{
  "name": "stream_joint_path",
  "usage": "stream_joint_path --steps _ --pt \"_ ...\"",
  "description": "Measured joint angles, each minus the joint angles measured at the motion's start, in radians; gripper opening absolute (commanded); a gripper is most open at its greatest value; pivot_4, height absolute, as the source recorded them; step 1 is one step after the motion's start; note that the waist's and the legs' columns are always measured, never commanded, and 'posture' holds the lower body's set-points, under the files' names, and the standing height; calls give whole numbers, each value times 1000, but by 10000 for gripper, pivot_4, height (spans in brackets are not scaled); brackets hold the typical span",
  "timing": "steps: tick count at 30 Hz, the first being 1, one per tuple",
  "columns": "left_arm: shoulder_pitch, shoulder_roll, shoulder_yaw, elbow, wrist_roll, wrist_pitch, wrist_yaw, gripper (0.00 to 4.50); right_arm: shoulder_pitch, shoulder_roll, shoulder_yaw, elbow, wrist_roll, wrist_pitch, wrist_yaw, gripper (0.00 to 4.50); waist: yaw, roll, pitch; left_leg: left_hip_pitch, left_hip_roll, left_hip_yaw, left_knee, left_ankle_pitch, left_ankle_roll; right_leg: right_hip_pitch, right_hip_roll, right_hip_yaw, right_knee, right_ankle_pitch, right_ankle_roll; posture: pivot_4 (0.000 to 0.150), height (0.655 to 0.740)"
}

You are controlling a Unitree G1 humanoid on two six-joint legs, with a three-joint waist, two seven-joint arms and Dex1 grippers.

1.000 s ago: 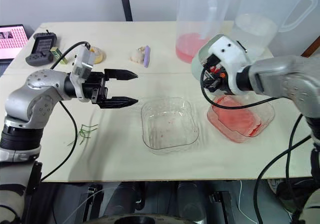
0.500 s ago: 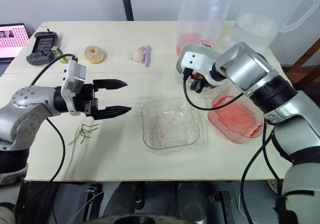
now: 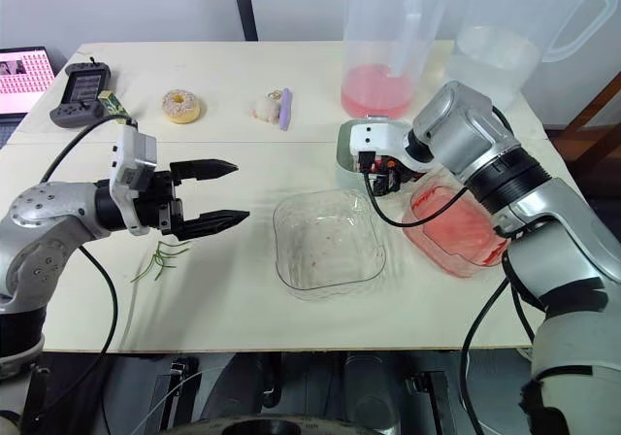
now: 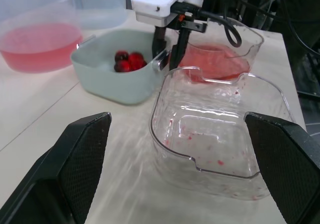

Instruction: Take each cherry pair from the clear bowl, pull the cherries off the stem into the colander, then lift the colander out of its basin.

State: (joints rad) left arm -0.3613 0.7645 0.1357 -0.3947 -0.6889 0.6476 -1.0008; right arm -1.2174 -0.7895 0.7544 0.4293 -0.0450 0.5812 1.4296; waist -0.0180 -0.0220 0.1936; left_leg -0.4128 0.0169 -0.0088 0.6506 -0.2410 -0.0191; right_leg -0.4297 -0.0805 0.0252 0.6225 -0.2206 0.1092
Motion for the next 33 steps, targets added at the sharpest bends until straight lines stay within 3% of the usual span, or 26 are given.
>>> stream_joint_path --steps 4,11,15,18,26,29,33 --pt "-10 0 -1 13 0 -5 -8 45000 -8 0 -54 10 -21 0 19 44844 0 0 0 0 0 0 0 0 0 0 0 0 1 0 0 1500 7400" --pt "-51 -1 -9 61 -1 -6 -39 45000 -47 -60 -199 -19 -11 52 49 44844 3 1 0 1 0 0 0 0 0 0 0 0 2 0 0 1500 7400" --pt "-102 -9 -3 114 -23 17 -32 45000 -7 -169 -407 -120 71 160 30 44844 8 0 0 1 0 -1 0 0 0 1 0 0 2 0 0 1500 7400" --pt "-108 -14 -6 136 -4 5 -21 45000 203 -240 -636 -227 150 171 -39 44844 7 -2 -1 2 0 -1 -2 0 0 5 0 -2 -4 -1 -1 1500 7400" --pt "-34 19 30 186 63 -40 18 45000 684 -162 -1237 -338 294 31 -313 44844 1 0 0 5 0 1 -2 0 0 4 1 0 0 0 0 1500 7400" --pt "26 37 70 210 97 -75 41 45000 847 -94 -1341 -374 326 -52 -366 44844 0 0 -1 5 0 1 -2 0 0 5 0 1 0 0 0 1500 7400" --pt "110 40 99 220 115 -99 46 45000 979 -47 -1358 -376 344 -125 -388 44844 0 1 0 5 0 1 -1 0 0 5 0 1 0 -1 -2 1500 7400"
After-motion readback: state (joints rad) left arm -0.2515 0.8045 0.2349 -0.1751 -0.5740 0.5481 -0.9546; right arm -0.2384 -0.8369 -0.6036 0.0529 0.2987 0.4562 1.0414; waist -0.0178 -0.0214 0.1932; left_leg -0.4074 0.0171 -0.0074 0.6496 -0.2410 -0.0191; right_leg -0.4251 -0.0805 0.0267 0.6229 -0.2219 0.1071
